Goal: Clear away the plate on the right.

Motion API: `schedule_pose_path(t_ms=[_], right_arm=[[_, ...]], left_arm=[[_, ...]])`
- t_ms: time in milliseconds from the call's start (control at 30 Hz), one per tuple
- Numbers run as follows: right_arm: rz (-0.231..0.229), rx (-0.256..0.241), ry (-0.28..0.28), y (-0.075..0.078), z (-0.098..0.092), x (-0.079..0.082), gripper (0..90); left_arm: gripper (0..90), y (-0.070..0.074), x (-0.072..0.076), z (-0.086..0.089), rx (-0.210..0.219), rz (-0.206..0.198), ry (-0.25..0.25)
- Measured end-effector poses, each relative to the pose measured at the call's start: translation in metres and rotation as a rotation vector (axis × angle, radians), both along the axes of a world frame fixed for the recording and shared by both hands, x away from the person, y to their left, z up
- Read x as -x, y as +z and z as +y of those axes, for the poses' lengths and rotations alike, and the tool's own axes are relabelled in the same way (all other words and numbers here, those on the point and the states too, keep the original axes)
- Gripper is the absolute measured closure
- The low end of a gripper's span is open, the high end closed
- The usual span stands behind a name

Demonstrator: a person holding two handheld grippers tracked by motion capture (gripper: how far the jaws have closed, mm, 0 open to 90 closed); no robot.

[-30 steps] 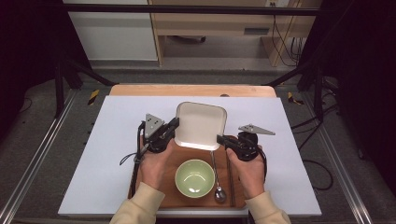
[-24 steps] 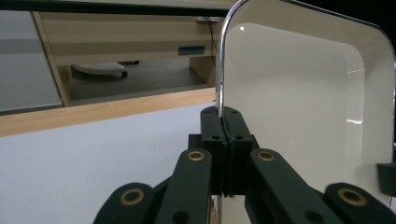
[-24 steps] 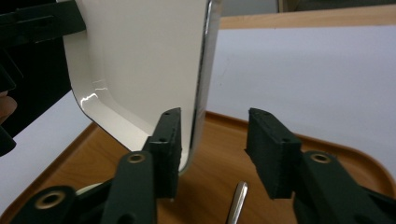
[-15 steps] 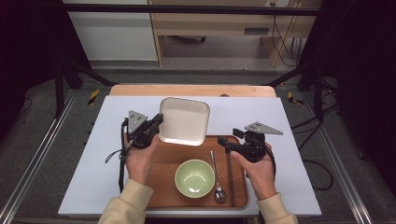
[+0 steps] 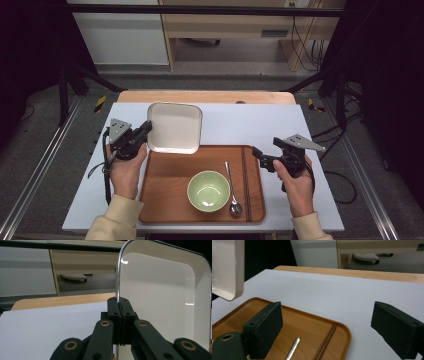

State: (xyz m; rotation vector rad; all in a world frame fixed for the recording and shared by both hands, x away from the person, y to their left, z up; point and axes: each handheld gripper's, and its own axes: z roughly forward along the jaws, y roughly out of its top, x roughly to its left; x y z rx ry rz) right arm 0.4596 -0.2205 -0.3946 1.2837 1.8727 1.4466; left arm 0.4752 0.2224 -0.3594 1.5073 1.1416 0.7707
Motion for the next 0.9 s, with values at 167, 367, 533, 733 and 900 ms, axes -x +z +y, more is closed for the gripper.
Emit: schedule_pose_path(t_ms=[167, 367, 533, 733, 900], right_arm=[[-0.014, 0.017, -0.03, -0.003, -0.017, 0.004, 11.2], [-0.001, 0.022, -0.08, -0.011, -0.037, 0.008, 11.4], [0.021, 0.026, -0.111, -0.018, -0.051, 0.012, 13.8], [0.05, 0.024, -0.139, -0.028, -0.064, 0.019, 11.8], [0.051, -0.025, -0.233, -0.034, -0.077, 0.027, 16.3]], left_arm=[[89.0, 0.001, 0.0, 0.014, 0.005, 0.012, 0.015], [89.0, 0.0, 0.002, 0.028, 0.005, 0.027, 0.032], [89.0, -0.001, 0.0, 0.038, 0.001, 0.038, 0.04], [89.0, -0.006, 0.0, 0.047, -0.015, 0.061, 0.048], [88.9, -0.019, 0.001, 0.049, -0.045, 0.117, 0.045]])
